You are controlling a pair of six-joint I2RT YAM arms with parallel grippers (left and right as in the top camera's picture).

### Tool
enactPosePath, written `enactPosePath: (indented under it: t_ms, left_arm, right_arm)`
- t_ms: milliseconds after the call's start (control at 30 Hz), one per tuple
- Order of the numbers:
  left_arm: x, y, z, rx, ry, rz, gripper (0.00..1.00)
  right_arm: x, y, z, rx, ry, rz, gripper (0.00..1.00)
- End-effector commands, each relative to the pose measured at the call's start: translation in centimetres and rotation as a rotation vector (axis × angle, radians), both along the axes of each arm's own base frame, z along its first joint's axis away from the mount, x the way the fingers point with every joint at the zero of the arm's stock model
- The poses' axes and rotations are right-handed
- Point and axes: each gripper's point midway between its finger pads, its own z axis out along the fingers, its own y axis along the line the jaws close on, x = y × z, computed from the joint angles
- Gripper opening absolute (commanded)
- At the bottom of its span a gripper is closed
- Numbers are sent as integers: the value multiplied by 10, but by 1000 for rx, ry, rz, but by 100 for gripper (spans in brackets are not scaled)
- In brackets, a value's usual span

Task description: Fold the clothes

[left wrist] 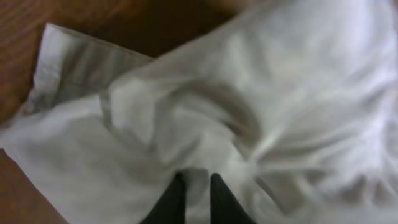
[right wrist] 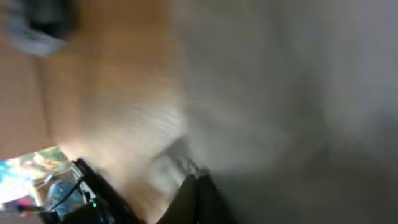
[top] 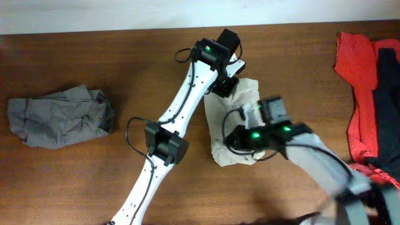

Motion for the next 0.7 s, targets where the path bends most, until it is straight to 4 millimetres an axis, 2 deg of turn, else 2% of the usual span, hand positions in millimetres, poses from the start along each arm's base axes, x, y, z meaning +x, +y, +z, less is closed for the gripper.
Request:
enactPosePath:
  t_ms: [0,67,133,233,300,400,467,567,667]
  left_arm:
    - [5,5,-3,43,-30,-21,11]
    - [8,11,-12,83,-35,-26,9]
    - [11,20,-14,123,-48,-17,8]
    - [18,30,-7,148,-79,2,7]
    - [23,36,7,140,-102,17,8]
    - [29,46,40,110,-151,43,14]
    - [32,54,68,84,-193,63,24]
    - [32,68,116,46,-262,93,35]
    - [26,92,165,36,-340,134,39]
  right_arm:
    - [-30,1,-49,-87,287,-63,4]
    - [-51,-6,-64,-138,407,-64,4]
    - [-67,-13,-71,-185,476,-50,4]
    - [-76,-11,-63,-173,449,28,4]
    - [-77,-3,-49,-117,379,109,4]
    - [-74,8,-23,-43,227,218,4]
    - [-69,10,0,-16,81,272,4]
    - [-62,12,37,13,-112,301,4]
    - [-58,12,76,43,-292,295,4]
